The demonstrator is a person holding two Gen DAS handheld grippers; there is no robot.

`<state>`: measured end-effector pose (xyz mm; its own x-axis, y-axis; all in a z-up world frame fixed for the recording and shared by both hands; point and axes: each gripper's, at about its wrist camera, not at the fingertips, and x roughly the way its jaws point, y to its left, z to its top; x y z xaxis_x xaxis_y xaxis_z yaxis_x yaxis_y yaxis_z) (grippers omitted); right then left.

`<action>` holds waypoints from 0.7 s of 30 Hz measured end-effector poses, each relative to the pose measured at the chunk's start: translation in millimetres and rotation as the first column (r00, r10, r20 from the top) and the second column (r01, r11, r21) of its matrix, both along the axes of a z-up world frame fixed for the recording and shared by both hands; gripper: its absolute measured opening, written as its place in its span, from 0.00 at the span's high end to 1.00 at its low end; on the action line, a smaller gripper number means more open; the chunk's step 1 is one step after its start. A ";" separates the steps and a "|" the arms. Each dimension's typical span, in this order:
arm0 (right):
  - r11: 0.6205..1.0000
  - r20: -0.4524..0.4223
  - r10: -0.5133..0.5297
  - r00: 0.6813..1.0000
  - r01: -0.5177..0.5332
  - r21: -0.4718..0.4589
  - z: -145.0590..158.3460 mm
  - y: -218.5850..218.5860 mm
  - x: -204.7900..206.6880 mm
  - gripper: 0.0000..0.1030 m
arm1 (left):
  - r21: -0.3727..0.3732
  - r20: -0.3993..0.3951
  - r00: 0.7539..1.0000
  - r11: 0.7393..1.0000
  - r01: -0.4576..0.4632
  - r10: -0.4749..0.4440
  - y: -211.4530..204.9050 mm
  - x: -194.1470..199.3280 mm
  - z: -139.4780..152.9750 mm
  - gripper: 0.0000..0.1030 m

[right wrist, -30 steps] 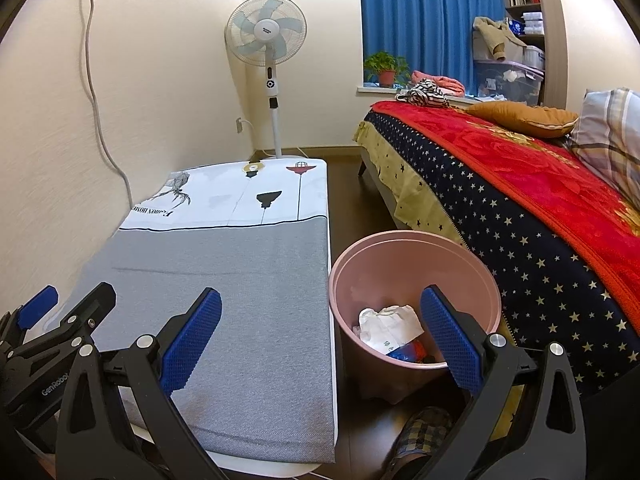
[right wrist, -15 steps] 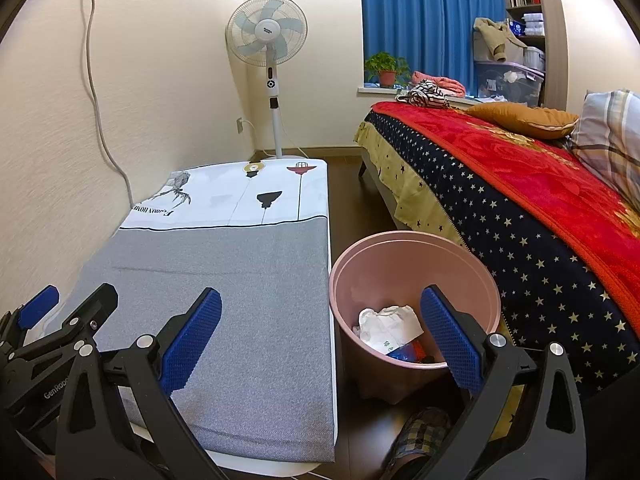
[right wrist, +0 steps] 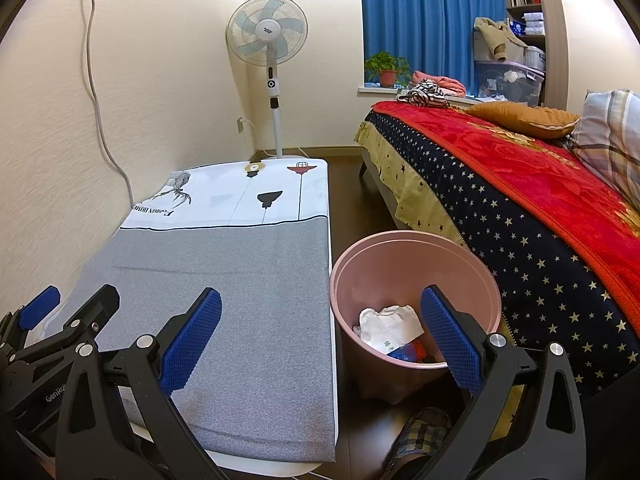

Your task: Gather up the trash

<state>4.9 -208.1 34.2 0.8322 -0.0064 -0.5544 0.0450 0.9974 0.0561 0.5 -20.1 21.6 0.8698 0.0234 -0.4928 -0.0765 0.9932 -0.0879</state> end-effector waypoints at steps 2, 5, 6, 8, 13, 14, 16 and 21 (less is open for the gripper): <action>1.000 0.000 0.000 1.000 0.000 -0.001 0.1 0.2 0.0 0.05 | 0.000 -0.001 1.000 1.000 0.002 -0.002 0.0 -0.4 -0.1 0.07; 1.000 0.001 0.000 1.000 0.000 -0.001 0.1 0.3 0.0 0.05 | 0.000 -0.005 1.000 1.000 0.004 -0.004 0.6 -0.6 -0.5 0.07; 1.000 0.001 0.000 1.000 0.000 -0.001 0.1 0.2 0.2 0.05 | 0.000 -0.005 1.000 1.000 0.004 -0.004 0.7 -0.7 -0.4 0.07; 1.000 0.000 0.000 1.000 0.000 0.000 0.0 0.1 0.3 0.05 | 0.001 -0.004 1.000 1.000 0.004 -0.004 0.8 -1.0 -0.3 0.07; 1.000 0.001 0.000 1.000 0.000 -0.003 0.0 0.4 0.1 0.05 | 0.003 -0.007 1.000 1.000 0.007 -0.007 0.8 -1.1 -0.4 0.07; 1.000 0.001 0.000 1.000 0.000 -0.004 0.0 0.5 0.4 0.05 | 0.008 -0.010 1.000 1.000 0.009 -0.009 0.3 -0.8 -0.6 0.07; 1.000 0.001 0.001 1.000 -0.001 -0.006 0.0 0.7 0.2 0.05 | 0.015 -0.012 1.000 1.000 0.012 -0.012 -0.6 -0.9 -1.1 0.07; 1.000 0.001 0.000 1.000 0.000 -0.006 -0.1 0.8 -0.2 0.05 | 0.007 -0.021 1.000 1.000 -0.014 0.014 4.0 0.7 -0.7 0.07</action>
<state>4.7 -207.3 34.2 0.8330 -0.0100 -0.5532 0.0454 0.9977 0.0503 1.2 -16.1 20.9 0.8590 0.0392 -0.5104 -0.0924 0.9926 -0.0793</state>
